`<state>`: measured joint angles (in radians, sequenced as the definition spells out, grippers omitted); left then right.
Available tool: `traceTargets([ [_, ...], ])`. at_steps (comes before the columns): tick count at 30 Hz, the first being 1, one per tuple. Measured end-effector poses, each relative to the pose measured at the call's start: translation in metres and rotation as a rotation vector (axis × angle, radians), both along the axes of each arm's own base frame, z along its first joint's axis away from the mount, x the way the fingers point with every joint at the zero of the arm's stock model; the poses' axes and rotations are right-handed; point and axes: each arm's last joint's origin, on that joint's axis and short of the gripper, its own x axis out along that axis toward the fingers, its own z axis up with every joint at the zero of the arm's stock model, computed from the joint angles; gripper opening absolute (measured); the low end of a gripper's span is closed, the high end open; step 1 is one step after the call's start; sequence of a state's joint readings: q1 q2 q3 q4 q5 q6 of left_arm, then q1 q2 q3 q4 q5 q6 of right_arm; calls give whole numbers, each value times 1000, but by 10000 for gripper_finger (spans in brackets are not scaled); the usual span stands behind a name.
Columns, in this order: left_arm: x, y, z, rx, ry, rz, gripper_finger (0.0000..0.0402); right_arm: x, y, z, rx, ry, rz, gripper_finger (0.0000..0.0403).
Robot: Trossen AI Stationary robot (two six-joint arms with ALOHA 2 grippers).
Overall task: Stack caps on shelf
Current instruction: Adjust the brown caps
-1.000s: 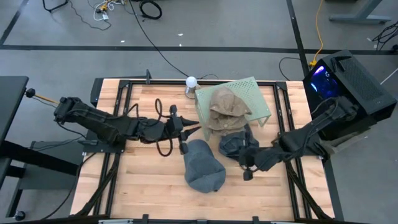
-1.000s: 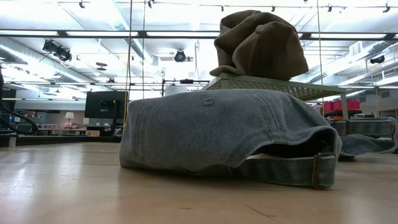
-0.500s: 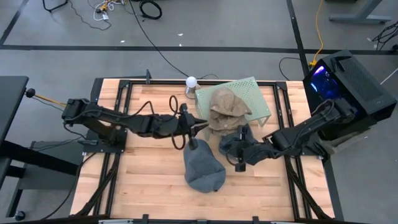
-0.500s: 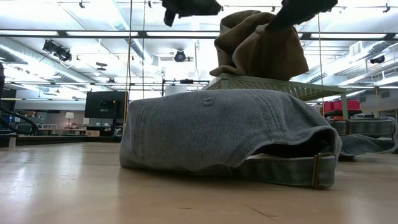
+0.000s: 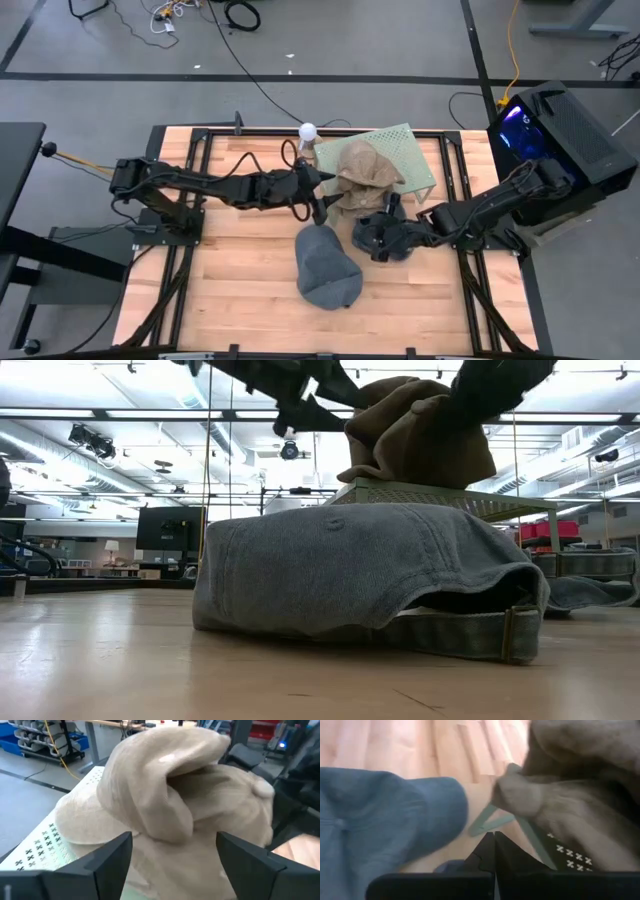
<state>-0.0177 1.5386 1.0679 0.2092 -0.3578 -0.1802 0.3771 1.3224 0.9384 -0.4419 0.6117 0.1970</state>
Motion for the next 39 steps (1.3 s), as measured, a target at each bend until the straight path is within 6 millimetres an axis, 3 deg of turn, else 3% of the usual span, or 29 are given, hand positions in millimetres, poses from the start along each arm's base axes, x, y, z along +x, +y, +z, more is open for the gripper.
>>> traceTargets([
  [7, 9, 9, 0, 6, -82, 23, 297, 2, -13, -12, -93, -54, -105, 0],
  [13, 14, 19, -7, -17, -95, 55, 272, 7, -18, -11, -143, -118, -122, 0],
  [20, 26, 27, -20, -13, -145, 79, 200, 8, -17, -10, -142, -126, -113, 0],
  [31, 27, 17, -20, 141, -101, 129, 16, 8, -19, -9, -172, -153, -173, 0],
  [39, 25, -8, -20, 291, -20, 167, 15, 7, -21, -5, -212, -227, -310, 0],
])
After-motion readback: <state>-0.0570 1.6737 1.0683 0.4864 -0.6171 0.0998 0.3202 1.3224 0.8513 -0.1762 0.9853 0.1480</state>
